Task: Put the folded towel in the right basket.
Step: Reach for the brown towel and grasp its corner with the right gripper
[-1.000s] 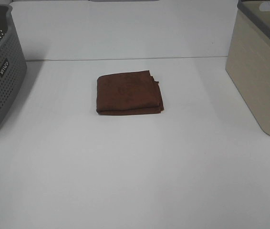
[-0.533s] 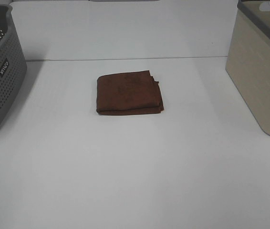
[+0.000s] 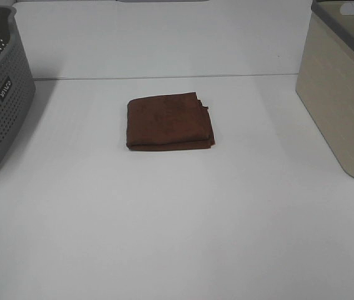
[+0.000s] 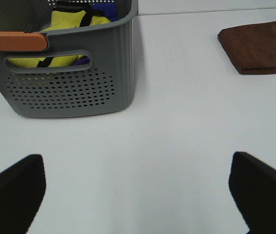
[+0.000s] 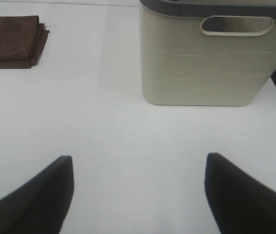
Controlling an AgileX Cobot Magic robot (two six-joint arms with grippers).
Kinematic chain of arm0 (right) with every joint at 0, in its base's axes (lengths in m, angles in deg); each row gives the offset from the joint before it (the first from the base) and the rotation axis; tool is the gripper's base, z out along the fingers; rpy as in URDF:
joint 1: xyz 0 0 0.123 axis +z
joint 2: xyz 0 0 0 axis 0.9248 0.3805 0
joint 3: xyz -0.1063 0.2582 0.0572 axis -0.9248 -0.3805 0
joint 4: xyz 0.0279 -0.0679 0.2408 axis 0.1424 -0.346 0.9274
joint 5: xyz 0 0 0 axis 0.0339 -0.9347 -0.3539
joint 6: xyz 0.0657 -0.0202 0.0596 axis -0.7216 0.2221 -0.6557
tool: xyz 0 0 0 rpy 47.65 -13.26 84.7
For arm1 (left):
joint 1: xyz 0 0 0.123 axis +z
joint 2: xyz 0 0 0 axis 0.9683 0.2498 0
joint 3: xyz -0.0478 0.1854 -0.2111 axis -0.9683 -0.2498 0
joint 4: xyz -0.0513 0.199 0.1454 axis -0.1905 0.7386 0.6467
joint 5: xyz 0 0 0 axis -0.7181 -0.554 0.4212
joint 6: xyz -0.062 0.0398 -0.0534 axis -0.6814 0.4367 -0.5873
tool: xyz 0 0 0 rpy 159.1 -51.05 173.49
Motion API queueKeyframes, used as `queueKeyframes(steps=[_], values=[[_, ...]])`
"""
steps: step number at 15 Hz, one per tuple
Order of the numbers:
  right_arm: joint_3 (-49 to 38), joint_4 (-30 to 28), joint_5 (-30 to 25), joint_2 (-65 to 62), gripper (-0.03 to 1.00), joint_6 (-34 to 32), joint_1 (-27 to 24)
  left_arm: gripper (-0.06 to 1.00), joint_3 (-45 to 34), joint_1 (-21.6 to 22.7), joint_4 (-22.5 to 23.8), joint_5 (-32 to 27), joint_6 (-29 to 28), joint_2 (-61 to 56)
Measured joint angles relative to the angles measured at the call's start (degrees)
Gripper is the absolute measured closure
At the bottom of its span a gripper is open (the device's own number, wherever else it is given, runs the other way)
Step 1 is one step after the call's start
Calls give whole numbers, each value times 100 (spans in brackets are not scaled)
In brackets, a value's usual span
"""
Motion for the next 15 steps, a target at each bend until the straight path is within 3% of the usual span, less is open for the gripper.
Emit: queueKeyframes(steps=[11,15], values=[[52,0,63,201,26,0,0,-3,0,0,0,0,0,0],[567,138,1146,1415,26,0,0,-3,0,0,0,0,0,0]])
